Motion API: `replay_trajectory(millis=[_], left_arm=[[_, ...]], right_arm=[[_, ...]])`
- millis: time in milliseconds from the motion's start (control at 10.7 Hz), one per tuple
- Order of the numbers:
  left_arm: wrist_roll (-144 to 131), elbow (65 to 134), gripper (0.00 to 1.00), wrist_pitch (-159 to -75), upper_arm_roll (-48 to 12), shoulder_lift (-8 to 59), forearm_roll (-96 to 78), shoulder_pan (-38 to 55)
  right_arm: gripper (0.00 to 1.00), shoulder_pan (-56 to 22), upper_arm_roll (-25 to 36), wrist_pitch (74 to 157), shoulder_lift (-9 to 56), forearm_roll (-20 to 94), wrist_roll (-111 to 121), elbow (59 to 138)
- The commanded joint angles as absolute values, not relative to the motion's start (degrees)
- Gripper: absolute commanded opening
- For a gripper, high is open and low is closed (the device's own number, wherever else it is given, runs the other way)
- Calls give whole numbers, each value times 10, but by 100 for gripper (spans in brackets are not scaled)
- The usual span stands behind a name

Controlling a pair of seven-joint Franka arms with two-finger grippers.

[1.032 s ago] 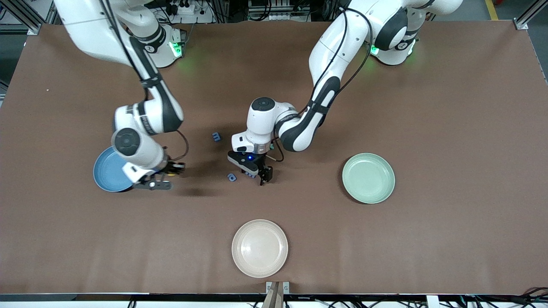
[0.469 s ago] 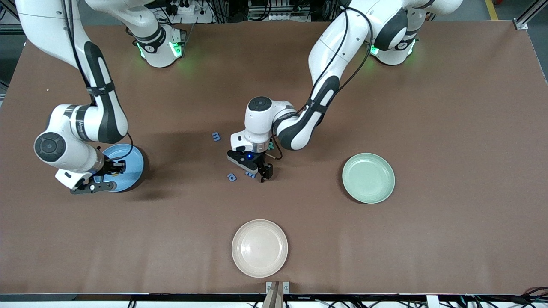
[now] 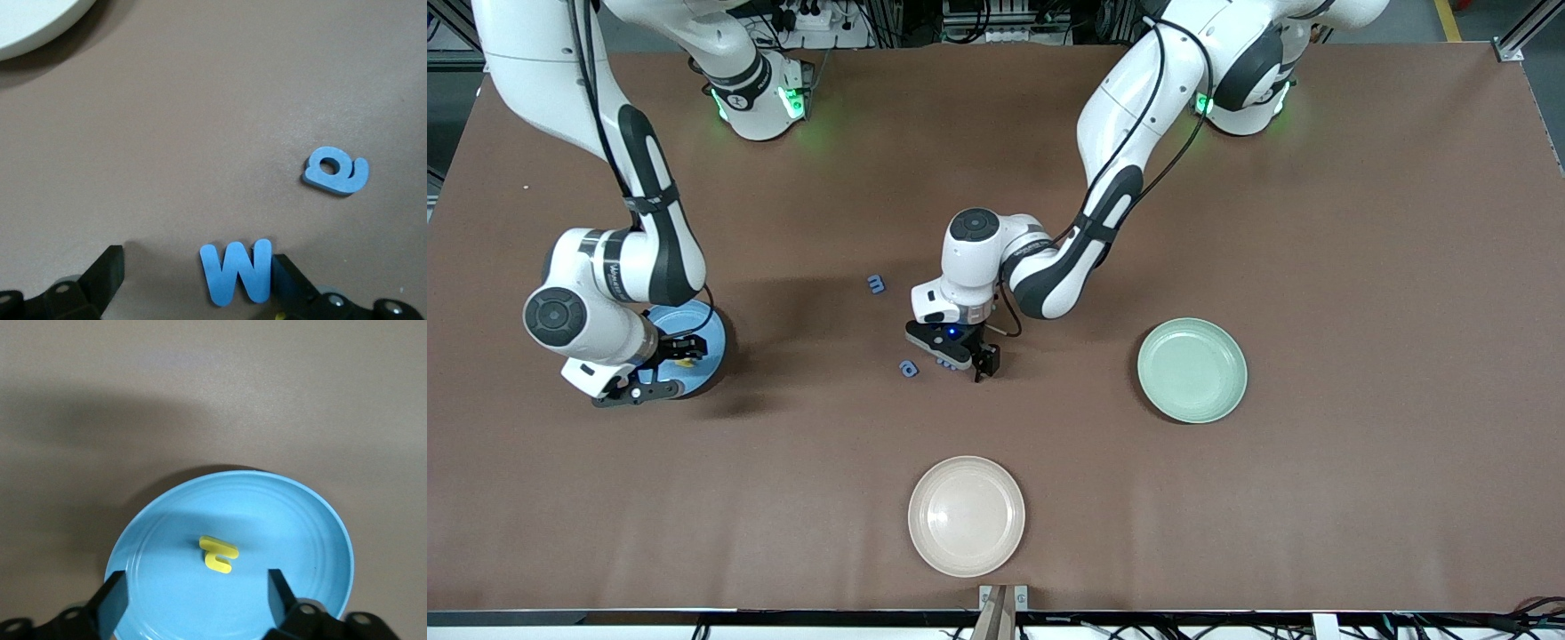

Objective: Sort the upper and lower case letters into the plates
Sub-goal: 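Grasp the blue W with the left gripper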

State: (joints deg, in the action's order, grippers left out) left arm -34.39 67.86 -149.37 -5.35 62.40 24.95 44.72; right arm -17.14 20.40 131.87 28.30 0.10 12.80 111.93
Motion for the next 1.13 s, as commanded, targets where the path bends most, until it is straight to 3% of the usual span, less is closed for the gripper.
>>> replay_trajectory(millis=[0,281,469,1032], left_arm=[[-352,679,100,-1481,-66,609,237,443],[-352,679,100,-1481,-69,609,230,440],[-353,679,87,-1481,-70,609,230,440],[-356,679,87,-1483,-69,615,231,441]], right_arm=[[100,-173,203,1316,287,3,134,1109],[100,-174,202,1316,287,3,134,1109],[100,-176,202,1316,287,3,134,1109],[100,-177,201,1315,287,3,134,1109]])
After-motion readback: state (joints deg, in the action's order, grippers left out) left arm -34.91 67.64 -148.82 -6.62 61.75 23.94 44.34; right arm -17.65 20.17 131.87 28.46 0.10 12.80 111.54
